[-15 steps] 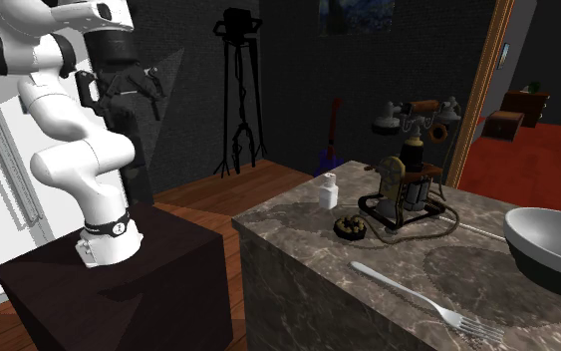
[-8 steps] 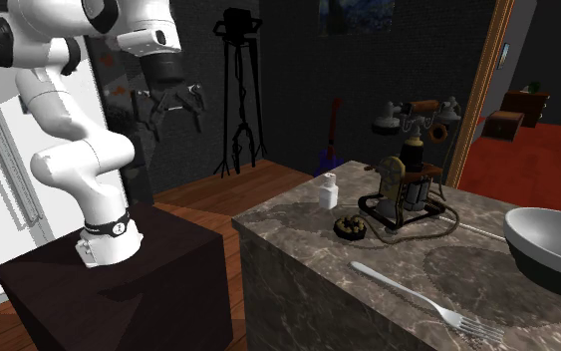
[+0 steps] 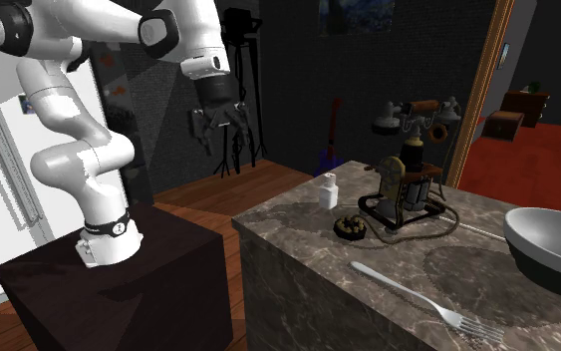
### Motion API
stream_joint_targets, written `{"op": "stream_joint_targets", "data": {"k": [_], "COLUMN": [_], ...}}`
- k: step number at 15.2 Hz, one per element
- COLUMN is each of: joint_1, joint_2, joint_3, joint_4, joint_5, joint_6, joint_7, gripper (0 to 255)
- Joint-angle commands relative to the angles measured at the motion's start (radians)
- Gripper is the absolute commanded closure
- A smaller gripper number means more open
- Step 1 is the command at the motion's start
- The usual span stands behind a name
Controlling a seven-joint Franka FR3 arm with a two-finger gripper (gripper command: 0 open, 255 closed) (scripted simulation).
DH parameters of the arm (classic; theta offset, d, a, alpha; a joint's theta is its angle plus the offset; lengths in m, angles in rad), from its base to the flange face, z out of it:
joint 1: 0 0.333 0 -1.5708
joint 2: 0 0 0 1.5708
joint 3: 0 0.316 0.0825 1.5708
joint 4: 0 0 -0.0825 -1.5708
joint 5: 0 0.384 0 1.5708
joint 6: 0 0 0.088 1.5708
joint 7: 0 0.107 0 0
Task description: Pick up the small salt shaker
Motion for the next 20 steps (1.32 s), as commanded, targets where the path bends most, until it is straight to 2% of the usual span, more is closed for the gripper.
{"op": "stream_joint_targets", "data": {"k": [1, 7, 13, 16, 20], "joint_1": [-0.004, -0.029, -0.038, -0.015, 0.05], "joint_2": [0.054, 0.254, 0.491, 0.62, 0.795], "joint_3": [0.037, 0.157, 0.251, 0.271, 0.264], "joint_4": [0.012, 0.113, 0.273, 0.377, 0.541], "joint_5": [-0.01, -0.097, -0.275, -0.385, -0.52], "joint_6": [0.051, 0.162, 0.214, 0.211, 0.181], "joint_7": [0.05, 0.229, 0.446, 0.555, 0.676], "gripper": [0, 0, 0, 0, 0]}}
